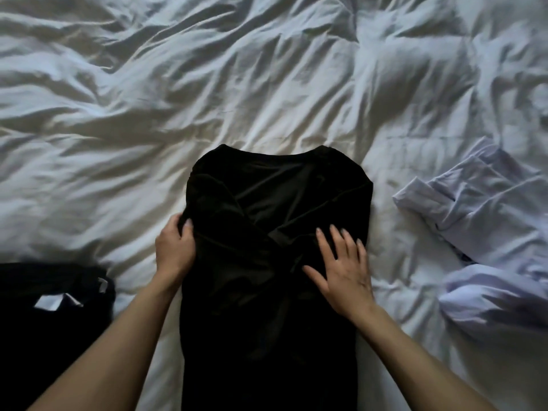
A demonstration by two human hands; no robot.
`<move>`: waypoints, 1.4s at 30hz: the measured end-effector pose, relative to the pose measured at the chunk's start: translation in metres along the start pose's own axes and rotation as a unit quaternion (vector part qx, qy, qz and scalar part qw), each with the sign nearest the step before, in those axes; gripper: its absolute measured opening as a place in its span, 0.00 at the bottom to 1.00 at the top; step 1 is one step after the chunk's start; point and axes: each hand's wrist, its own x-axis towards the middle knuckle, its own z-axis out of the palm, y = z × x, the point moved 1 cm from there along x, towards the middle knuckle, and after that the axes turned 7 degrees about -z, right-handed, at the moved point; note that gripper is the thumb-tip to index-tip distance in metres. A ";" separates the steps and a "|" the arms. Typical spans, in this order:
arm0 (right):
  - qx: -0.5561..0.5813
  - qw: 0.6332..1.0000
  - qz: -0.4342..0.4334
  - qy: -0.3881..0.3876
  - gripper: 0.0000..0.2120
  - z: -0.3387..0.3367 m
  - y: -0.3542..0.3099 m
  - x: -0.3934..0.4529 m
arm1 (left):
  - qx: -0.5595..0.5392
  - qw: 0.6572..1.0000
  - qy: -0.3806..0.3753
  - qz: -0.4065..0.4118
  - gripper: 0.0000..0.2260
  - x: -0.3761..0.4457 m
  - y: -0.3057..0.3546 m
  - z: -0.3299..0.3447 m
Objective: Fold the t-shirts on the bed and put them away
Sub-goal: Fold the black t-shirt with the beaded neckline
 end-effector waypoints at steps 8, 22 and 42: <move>0.175 0.972 0.146 0.050 0.46 -0.013 -0.032 -0.060 | -0.064 0.995 -0.041 -0.070 0.21 -0.099 -0.030 -0.015; 0.379 0.811 0.444 -0.030 0.12 -0.008 -0.065 -0.203 | -0.100 0.966 -0.080 -0.223 0.14 -0.235 -0.164 -0.052; 0.609 0.600 0.517 0.039 0.04 0.020 -0.062 -0.342 | -0.225 0.901 -0.132 -0.346 0.14 -0.315 -0.230 -0.113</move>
